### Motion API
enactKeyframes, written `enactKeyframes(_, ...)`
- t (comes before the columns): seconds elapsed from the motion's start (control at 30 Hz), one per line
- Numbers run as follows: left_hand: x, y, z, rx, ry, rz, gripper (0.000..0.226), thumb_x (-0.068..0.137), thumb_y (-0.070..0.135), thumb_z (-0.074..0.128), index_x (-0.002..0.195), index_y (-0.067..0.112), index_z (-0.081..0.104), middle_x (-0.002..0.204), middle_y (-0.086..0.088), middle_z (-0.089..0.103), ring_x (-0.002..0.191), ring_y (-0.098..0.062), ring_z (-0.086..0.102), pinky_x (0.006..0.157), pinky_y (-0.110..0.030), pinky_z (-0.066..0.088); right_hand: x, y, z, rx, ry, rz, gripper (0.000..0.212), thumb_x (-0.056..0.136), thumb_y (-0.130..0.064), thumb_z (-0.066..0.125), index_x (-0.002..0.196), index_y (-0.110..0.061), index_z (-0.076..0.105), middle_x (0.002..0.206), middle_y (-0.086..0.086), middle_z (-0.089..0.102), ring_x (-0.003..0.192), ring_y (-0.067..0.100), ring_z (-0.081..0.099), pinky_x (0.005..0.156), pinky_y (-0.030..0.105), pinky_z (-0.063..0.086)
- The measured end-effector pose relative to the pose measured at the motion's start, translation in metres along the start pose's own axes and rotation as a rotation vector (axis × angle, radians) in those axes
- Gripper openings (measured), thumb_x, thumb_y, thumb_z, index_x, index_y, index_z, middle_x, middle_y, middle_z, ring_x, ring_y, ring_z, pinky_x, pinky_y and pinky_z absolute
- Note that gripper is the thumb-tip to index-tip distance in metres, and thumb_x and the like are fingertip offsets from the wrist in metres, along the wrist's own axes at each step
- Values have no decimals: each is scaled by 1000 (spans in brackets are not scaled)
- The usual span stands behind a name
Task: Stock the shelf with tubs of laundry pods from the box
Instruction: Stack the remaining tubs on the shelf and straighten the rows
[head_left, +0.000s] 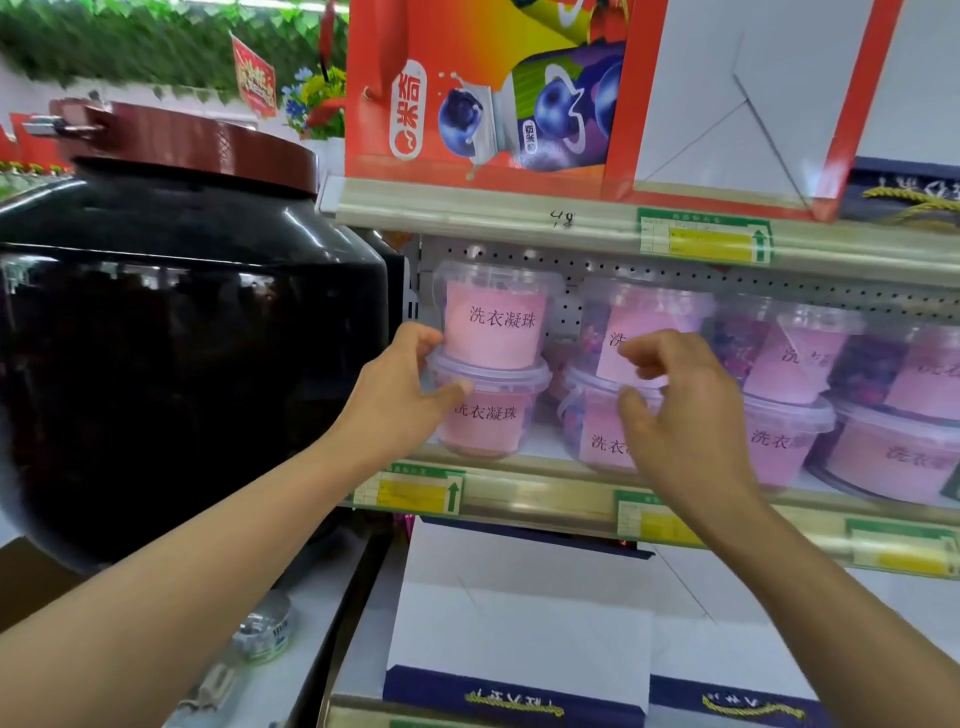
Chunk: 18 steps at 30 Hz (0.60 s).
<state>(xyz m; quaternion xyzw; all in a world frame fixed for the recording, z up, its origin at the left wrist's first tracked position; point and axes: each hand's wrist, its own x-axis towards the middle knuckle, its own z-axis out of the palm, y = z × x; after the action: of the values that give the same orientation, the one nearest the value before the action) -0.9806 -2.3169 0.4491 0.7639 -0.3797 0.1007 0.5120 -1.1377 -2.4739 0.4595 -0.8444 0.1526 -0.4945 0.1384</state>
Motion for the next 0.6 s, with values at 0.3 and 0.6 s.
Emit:
enactKeyframes(0.3, -2, -3, 12, -61, 3, -66, 54, 78, 29, 74, 115, 23, 35, 92, 20, 48, 98, -9, 53, 76, -23, 41, -2, 50, -6, -207, -85, -2, 30, 76, 6, 63, 102, -9, 59, 108, 9, 51, 102, 29, 51, 78, 27, 36)
enactKeyframes(0.6, 3, -14, 11, -45, 23, 7, 43, 77, 28, 74, 104, 25, 40, 108, 4, 60, 94, -15, 61, 68, -18, 45, 0, 53, -3, -262, -40, -54, 25, 75, 3, 69, 95, -10, 60, 104, 7, 56, 96, 28, 52, 72, 33, 43)
